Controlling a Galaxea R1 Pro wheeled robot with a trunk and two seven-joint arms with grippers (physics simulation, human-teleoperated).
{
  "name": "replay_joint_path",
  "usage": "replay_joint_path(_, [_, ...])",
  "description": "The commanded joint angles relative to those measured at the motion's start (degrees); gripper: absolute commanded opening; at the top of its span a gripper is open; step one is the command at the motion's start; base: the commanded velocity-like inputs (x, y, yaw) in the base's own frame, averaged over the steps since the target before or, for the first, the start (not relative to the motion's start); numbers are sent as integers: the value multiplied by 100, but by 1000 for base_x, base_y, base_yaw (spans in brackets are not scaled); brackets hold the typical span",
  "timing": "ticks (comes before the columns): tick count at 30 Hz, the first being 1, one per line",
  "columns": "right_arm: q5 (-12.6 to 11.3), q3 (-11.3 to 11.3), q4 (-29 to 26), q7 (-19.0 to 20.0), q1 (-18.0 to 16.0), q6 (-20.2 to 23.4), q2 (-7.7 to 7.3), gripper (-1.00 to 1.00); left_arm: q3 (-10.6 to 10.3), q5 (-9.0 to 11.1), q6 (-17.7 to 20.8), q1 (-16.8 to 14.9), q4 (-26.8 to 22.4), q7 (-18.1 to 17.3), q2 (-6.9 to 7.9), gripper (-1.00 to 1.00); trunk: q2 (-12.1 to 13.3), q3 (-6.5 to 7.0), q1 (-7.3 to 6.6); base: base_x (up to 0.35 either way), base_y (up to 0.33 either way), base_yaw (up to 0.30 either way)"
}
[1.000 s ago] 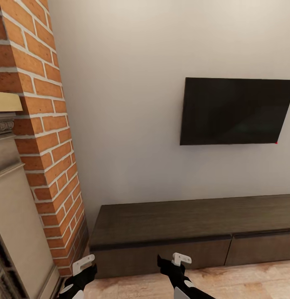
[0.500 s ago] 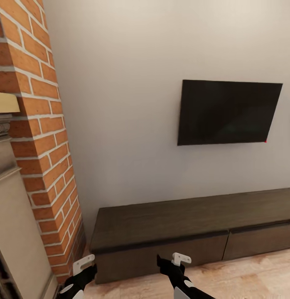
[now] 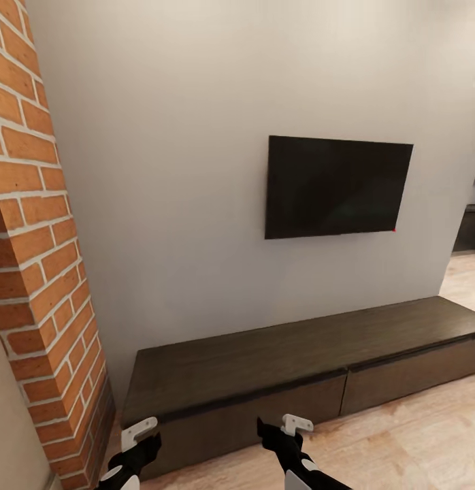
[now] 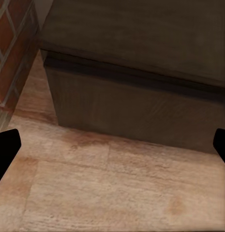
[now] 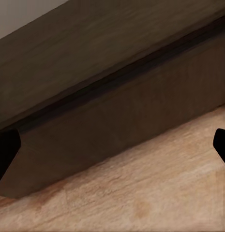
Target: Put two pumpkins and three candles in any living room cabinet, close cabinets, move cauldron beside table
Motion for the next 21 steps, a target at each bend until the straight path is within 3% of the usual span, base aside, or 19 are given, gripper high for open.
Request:
replay_joint_path(1, [-39, 48, -1, -25, -5, -18, 0, 100, -48, 59, -39, -6, -6, 39, 11, 100, -3, -6, -1, 0, 0, -35])
replay_joint_path(13, [-41, 48, -1, -16, -5, -26, -4, 100, -48, 67, -38, -6, -6, 39, 15, 100, -3, -5, -1, -114, 52, -14])
replay_joint_path(21, [-41, 48, -1, -16, -5, -25, -3, 100, -48, 58, -38, -6, -6, 34, 24, 100, -3, 0, -1, -43, 48, -163])
